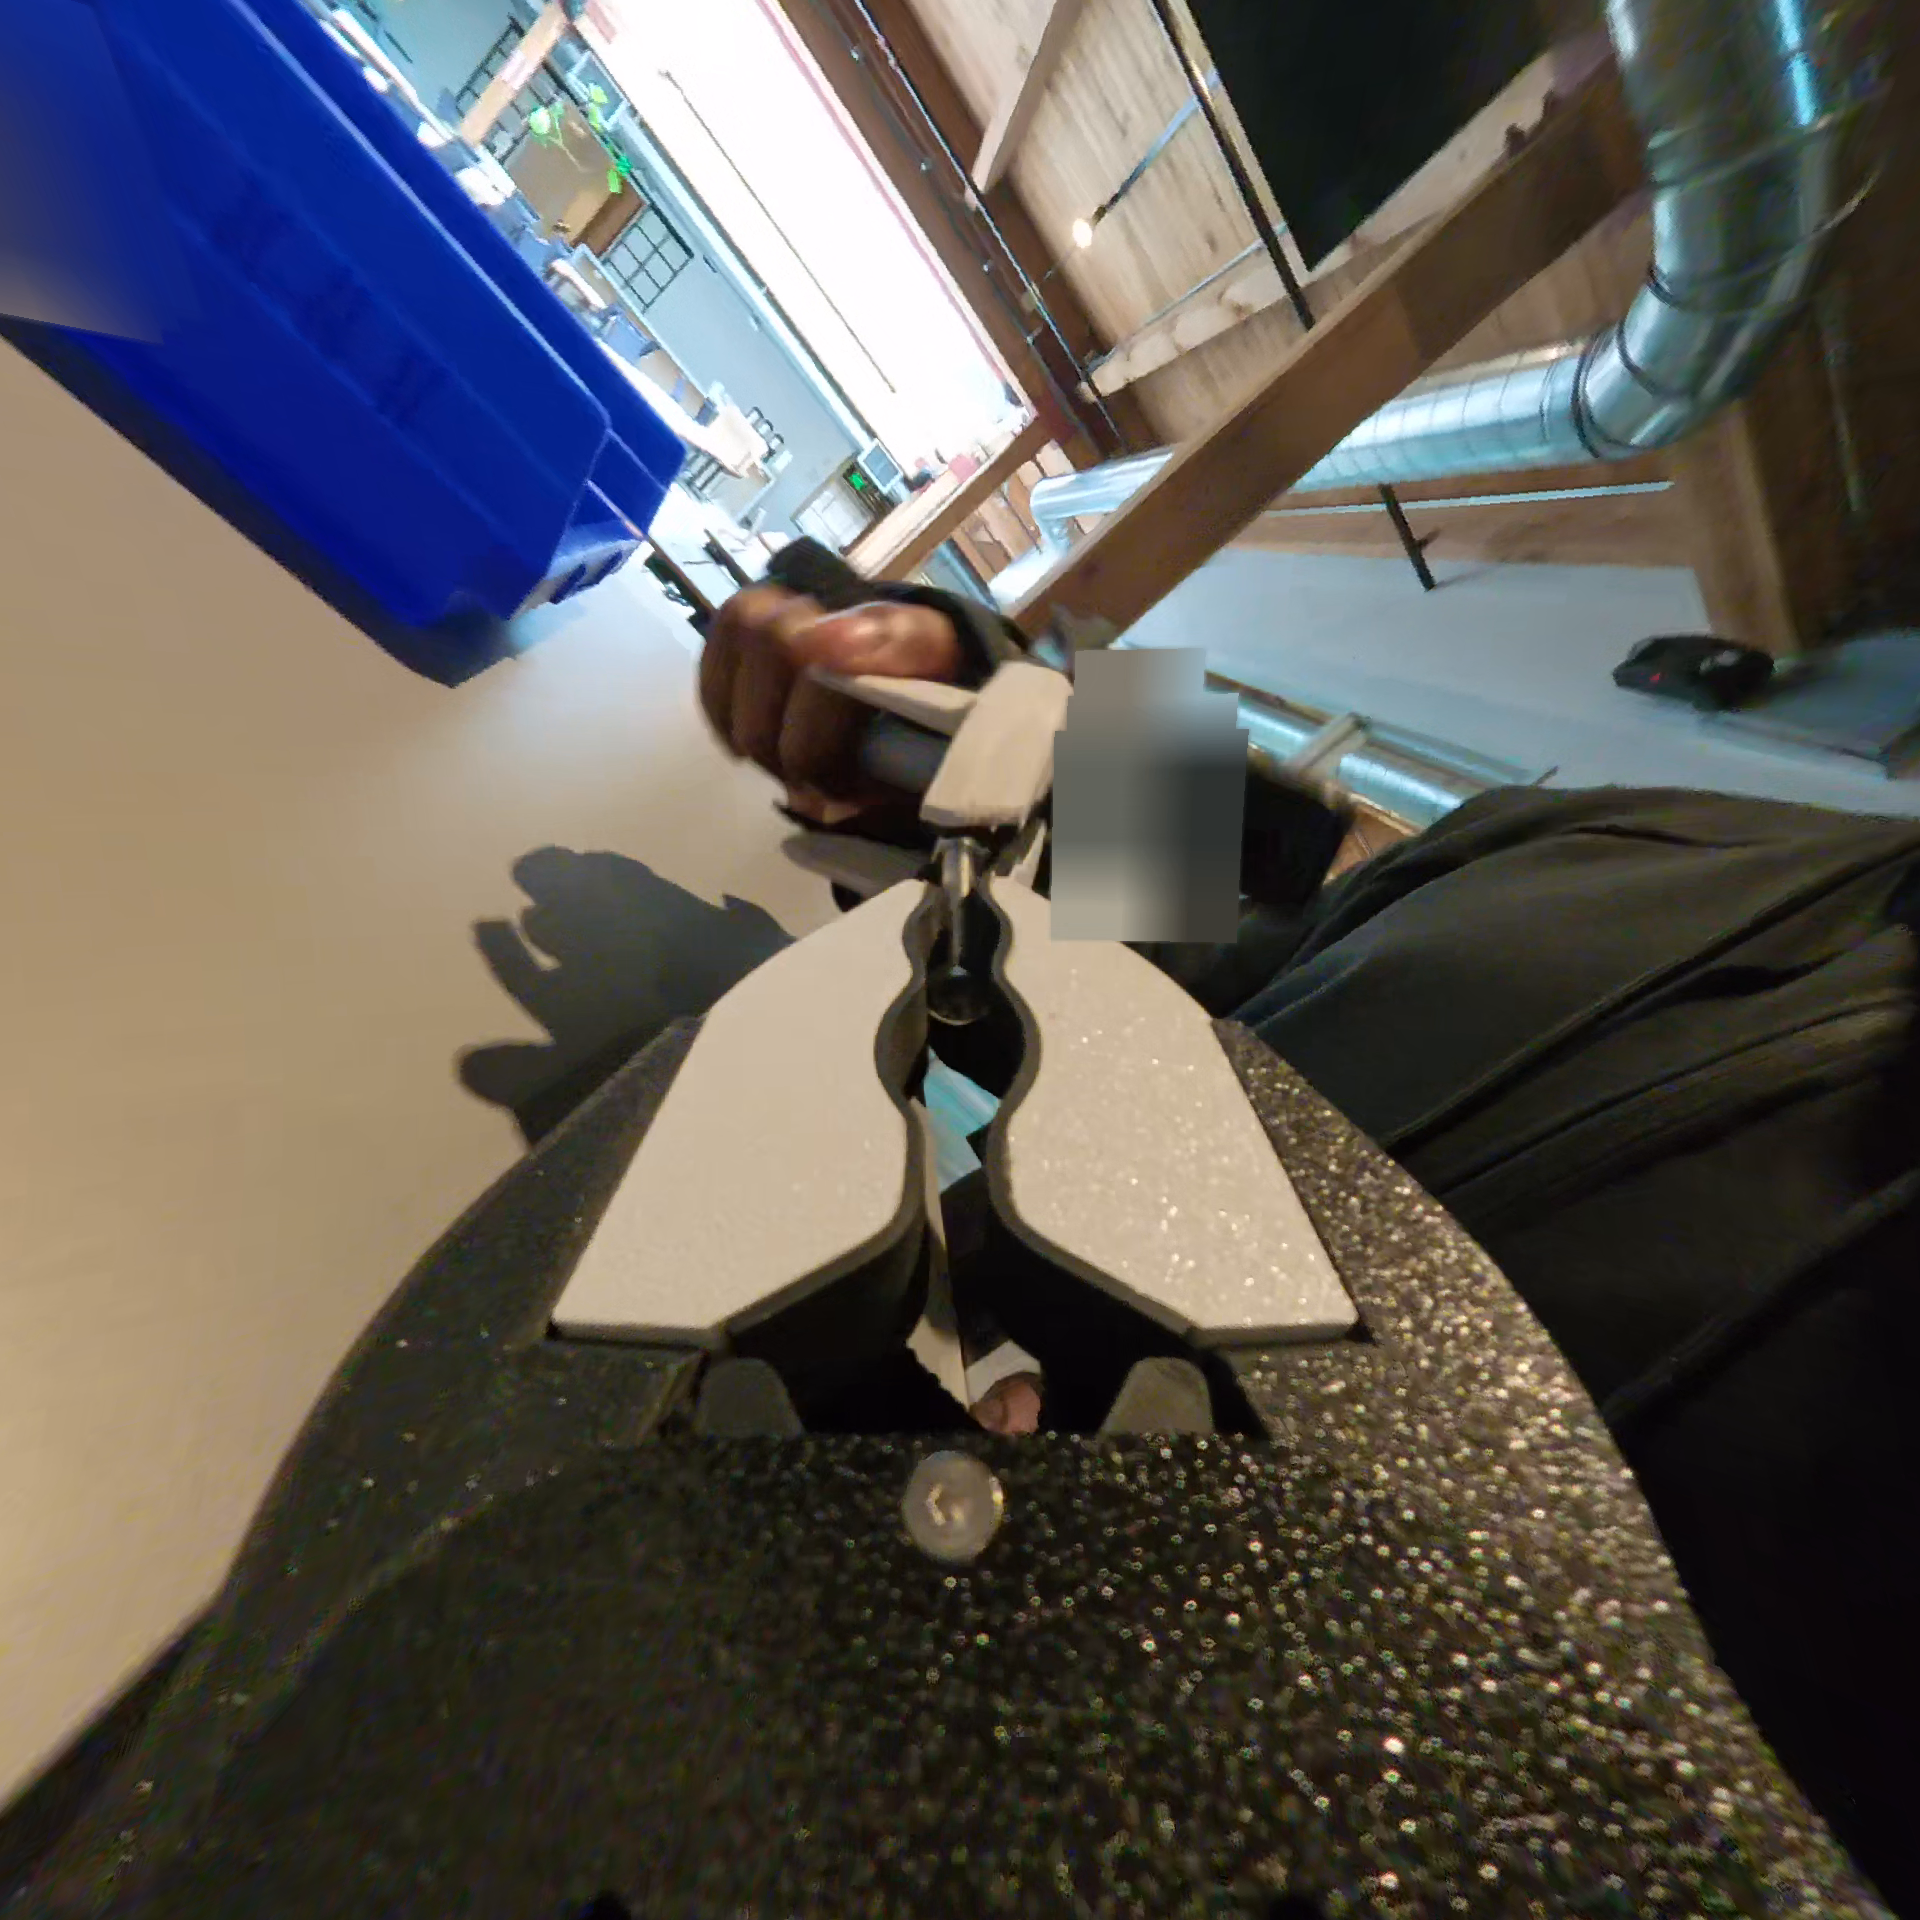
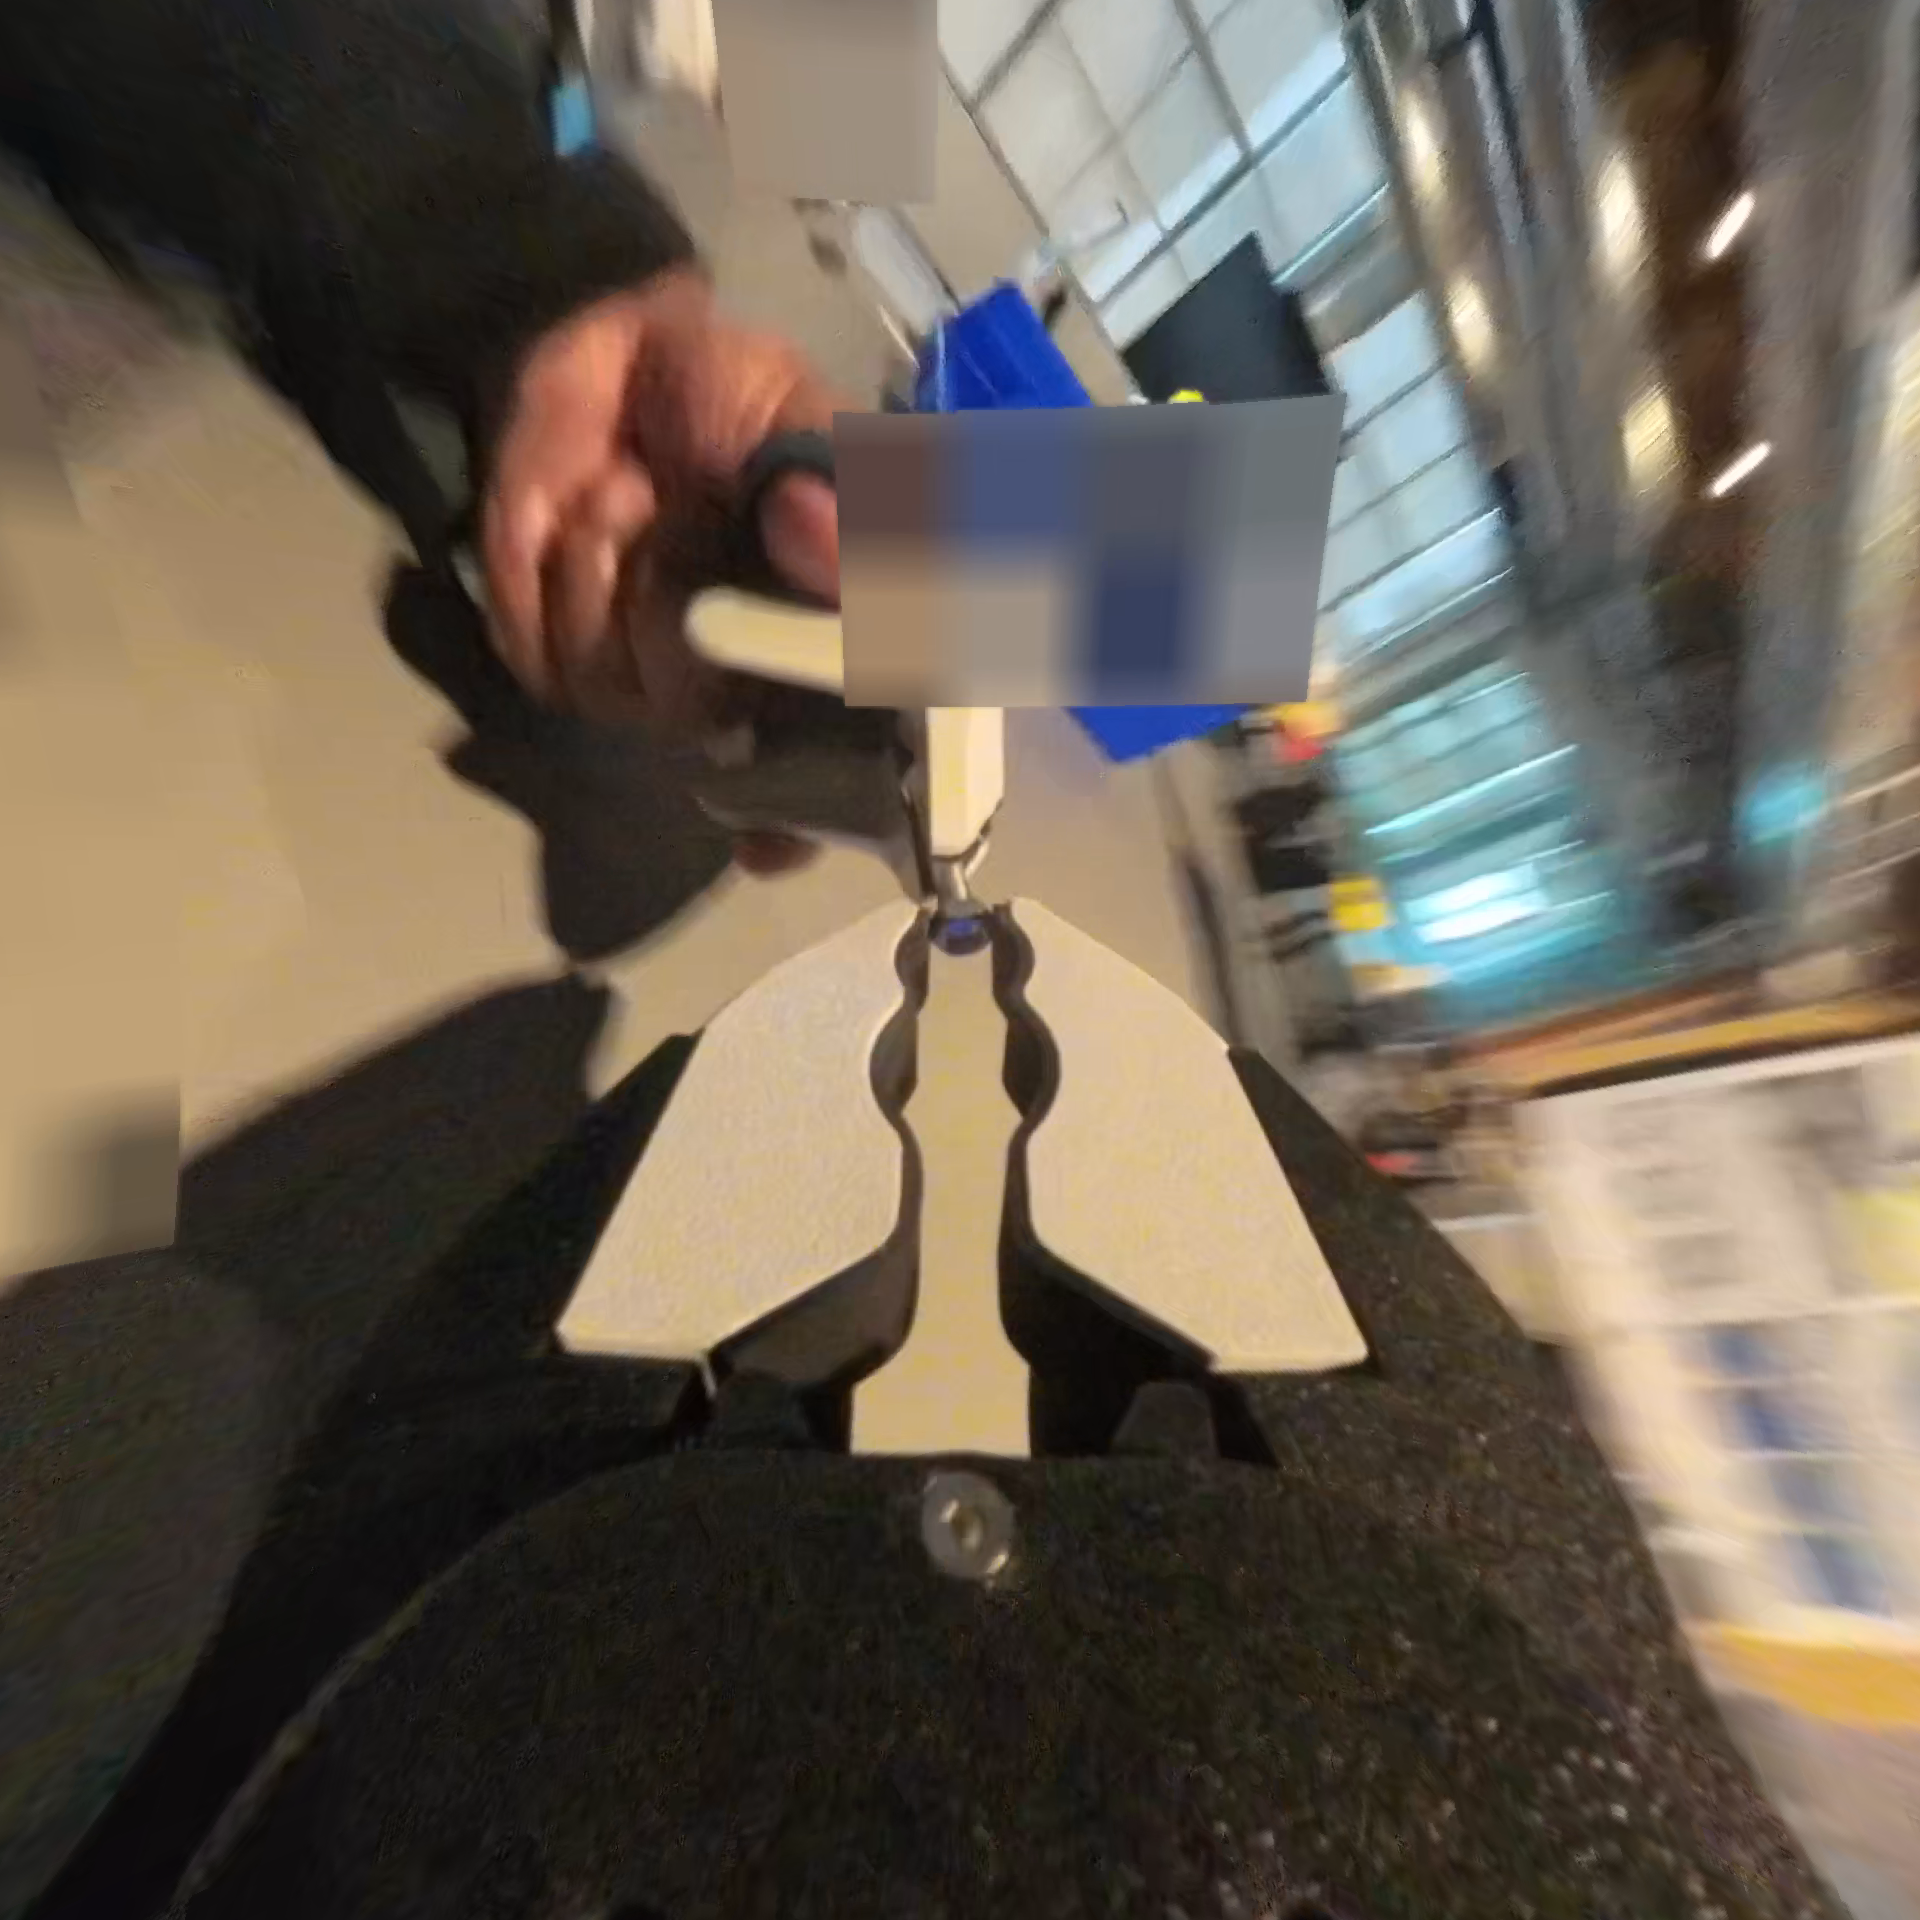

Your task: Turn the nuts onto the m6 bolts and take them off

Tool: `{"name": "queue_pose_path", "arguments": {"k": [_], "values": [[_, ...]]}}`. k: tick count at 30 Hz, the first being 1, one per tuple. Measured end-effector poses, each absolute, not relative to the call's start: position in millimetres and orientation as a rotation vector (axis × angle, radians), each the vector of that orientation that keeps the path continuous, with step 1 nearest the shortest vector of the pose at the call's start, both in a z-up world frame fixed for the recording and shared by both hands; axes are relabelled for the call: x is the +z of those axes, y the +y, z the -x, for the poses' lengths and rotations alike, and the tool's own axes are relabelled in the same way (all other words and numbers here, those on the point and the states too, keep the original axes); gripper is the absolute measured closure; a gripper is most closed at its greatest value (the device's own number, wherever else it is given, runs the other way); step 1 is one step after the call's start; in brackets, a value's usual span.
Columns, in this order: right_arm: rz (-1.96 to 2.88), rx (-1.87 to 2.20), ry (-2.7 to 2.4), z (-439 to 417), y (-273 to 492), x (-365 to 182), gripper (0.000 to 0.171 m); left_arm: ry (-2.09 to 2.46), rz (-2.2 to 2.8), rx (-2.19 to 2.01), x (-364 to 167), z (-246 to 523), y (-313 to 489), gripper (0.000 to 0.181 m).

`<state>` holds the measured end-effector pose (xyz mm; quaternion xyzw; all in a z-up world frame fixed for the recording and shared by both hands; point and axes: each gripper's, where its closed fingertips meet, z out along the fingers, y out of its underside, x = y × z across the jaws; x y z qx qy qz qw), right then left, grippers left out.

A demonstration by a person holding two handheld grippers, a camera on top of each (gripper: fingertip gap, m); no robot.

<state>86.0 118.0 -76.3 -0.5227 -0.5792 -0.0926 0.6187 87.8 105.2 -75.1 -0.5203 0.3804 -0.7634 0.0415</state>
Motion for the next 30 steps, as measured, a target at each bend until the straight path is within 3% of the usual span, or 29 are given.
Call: {"name": "queue_pose_path", "arguments": {"k": [2, 4, 10, 13, 17, 21, 27, 30], "values": [[1.084, -0.49, -1.432, -91, 122, -78, 0.16, 1.128, 1.619, -2.337, -78, -91, 108, 0.176], [1.091, -0.476, -1.407, -91, 123, -79, 0.159, 1.116, 1.609, -2.318, -79, -92, 109, 0.176], [1.424, 0.308, -1.069, -87, 114, -75, 0.14, 1.131, 1.496, -2.209, -69, -88, 113, 0.176], [1.501, 0.593, -0.917, -85, 114, -69, 0.141, 1.176, 1.48, -2.159, -70, -88, 112, 0.176], [1.549, 0.723, -0.846, -84, 115, -67, 0.155, 1.229, 1.469, -2.138, -71, -89, 107, 0.176], [1.5, 0.544, -0.999, -81, 110, -71, 0.161, 1.246, 1.499, -2.187, -73, -88, 102, 0.176], [1.118, -0.355, -1.418, -84, 114, -77, 0.161, 1.142, 1.619, -2.363, -78, -88, 104, 0.176], [1.15, -0.319, -1.332, -81, 117, -75, 0.159, 1.145, 1.575, -2.329, -76, -85, 107, 0.176]]}}
